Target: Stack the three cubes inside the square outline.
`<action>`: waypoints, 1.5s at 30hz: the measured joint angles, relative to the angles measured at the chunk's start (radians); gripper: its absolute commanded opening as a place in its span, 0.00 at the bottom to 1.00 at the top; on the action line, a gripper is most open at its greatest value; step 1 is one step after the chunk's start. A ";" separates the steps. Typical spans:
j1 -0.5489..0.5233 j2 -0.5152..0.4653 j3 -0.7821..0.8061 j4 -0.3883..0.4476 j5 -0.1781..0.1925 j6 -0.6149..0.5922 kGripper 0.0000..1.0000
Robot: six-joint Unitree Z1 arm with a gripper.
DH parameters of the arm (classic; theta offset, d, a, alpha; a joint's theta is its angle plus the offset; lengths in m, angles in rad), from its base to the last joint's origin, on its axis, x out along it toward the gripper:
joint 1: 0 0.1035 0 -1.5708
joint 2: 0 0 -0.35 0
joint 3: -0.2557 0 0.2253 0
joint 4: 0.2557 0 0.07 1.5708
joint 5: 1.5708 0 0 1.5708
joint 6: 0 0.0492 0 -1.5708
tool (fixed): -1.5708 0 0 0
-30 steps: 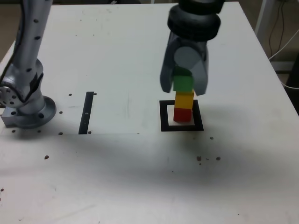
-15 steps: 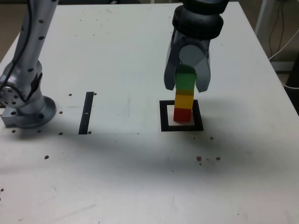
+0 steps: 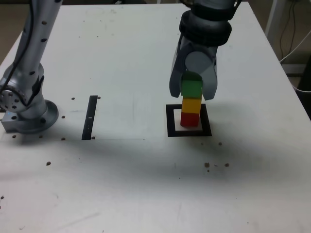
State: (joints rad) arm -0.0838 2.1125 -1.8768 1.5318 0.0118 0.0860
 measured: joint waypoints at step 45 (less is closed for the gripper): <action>0.000 -0.195 0.117 0.021 0.033 0.002 0.99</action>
State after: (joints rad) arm -0.0838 1.9177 -1.7601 1.5531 0.0448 0.0878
